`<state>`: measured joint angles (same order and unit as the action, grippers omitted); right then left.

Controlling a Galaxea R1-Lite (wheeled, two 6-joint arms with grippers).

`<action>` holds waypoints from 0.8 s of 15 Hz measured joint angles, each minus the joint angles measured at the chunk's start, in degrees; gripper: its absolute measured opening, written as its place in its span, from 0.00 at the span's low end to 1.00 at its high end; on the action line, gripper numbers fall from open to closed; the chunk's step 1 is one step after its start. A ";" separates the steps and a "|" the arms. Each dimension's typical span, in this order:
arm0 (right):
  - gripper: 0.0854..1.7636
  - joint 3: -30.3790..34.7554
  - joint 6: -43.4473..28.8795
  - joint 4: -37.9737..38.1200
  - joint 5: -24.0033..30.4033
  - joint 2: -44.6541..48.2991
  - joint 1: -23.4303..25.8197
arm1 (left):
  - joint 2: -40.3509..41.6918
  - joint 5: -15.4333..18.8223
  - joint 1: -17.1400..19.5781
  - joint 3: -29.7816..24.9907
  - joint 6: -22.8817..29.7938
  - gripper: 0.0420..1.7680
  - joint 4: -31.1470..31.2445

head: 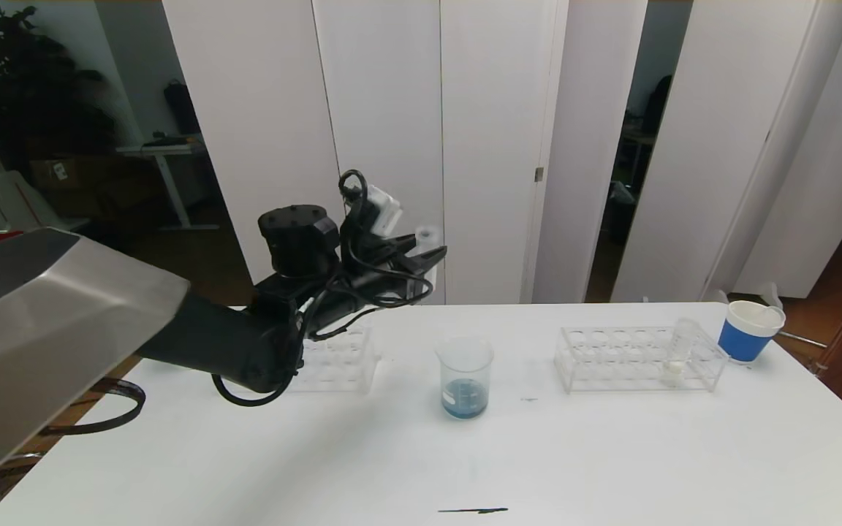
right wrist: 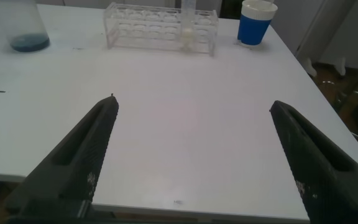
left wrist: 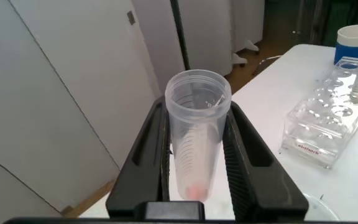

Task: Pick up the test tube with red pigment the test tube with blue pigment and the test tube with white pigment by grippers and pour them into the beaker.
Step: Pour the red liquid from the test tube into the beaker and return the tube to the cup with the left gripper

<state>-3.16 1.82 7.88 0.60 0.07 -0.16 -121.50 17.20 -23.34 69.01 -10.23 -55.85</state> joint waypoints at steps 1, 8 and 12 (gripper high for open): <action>0.99 0.00 0.00 0.00 -0.02 0.00 0.00 | 1.44 -4.75 -0.09 0.56 3.93 0.32 2.79; 0.99 0.00 -0.02 -0.02 -0.02 0.00 0.00 | 7.25 -42.19 0.28 -1.04 16.42 0.32 8.52; 0.99 -0.01 -0.02 -0.02 0.00 0.00 0.00 | 6.34 -59.73 1.49 -6.50 16.51 0.32 7.47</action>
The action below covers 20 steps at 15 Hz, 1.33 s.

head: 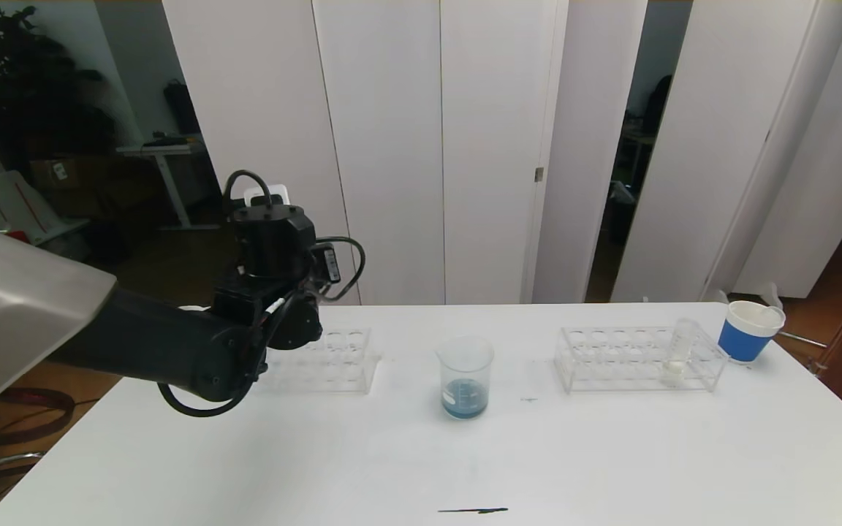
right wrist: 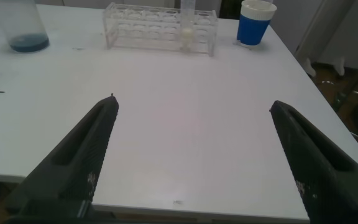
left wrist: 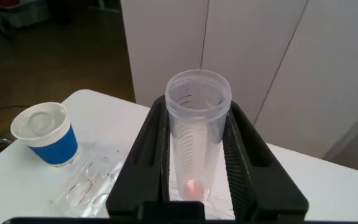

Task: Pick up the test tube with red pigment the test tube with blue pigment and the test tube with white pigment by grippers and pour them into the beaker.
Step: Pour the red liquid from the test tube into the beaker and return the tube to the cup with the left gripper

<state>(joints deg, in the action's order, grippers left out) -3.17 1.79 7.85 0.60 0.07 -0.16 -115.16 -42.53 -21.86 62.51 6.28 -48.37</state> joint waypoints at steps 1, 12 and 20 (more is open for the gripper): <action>0.99 0.01 0.02 0.02 -0.02 0.00 0.00 | -0.07 -0.88 0.65 -0.63 -0.09 0.32 -0.33; 0.99 0.00 0.02 0.02 0.00 0.00 0.00 | -2.58 -0.05 21.33 0.90 -18.51 0.32 -27.31; 0.99 0.00 0.02 0.02 0.00 0.00 0.00 | -11.54 20.32 32.96 1.65 -12.80 0.32 -28.72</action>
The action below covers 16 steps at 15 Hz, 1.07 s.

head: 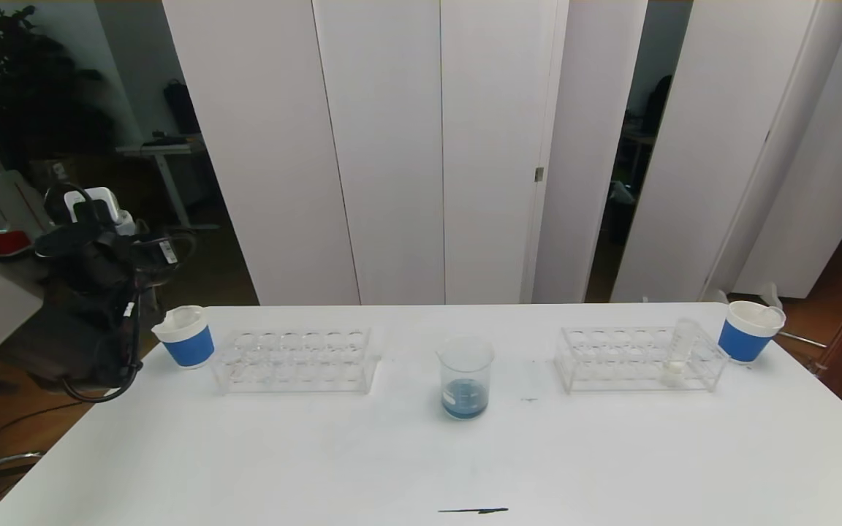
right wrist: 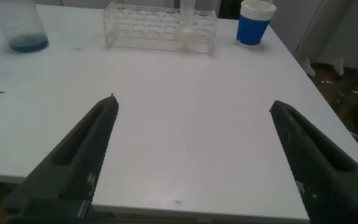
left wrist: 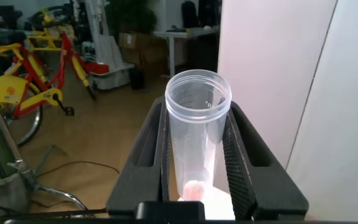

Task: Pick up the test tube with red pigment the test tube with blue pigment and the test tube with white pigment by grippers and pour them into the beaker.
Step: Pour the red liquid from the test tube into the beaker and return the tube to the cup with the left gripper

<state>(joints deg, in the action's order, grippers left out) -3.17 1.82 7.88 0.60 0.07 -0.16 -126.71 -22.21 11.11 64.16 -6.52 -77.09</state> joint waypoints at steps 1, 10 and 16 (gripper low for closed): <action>0.99 0.00 0.00 0.00 0.00 0.00 0.00 | -0.44 2.54 1.13 -0.85 1.60 0.32 1.84; 0.99 0.01 -0.02 -0.02 0.00 0.00 0.00 | -2.36 10.80 4.24 -2.47 6.99 0.32 12.54; 0.99 0.01 0.00 -0.02 -0.02 0.00 0.00 | -2.60 13.14 4.16 -2.84 10.53 0.32 15.24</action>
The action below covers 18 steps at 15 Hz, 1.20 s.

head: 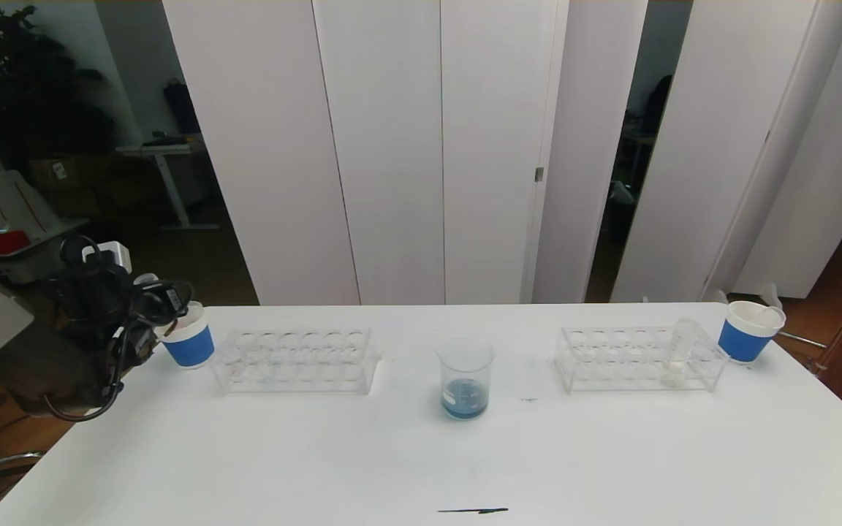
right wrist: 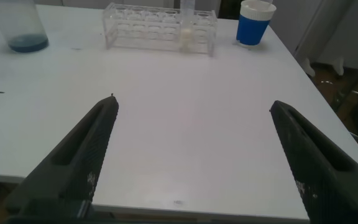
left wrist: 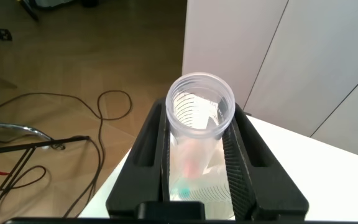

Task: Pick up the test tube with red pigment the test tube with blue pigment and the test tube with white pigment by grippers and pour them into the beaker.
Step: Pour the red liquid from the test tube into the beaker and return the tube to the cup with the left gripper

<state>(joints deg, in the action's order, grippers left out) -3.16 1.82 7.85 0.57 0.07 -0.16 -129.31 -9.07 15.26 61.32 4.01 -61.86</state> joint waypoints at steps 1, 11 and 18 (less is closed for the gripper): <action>0.99 -0.01 -0.02 0.00 0.00 0.00 0.00 | -0.18 0.00 0.00 -0.02 0.01 0.32 0.00; 0.99 0.00 -0.02 0.02 0.00 0.00 0.00 | -1.54 0.34 0.09 0.28 -0.63 0.99 -0.10; 0.99 0.00 0.00 0.00 0.02 0.00 0.00 | 3.80 1.99 -0.94 -0.13 -4.89 0.99 0.30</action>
<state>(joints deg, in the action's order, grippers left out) -3.16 1.82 7.85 0.60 0.07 -0.16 -125.50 -7.08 14.32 61.18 -0.88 -61.55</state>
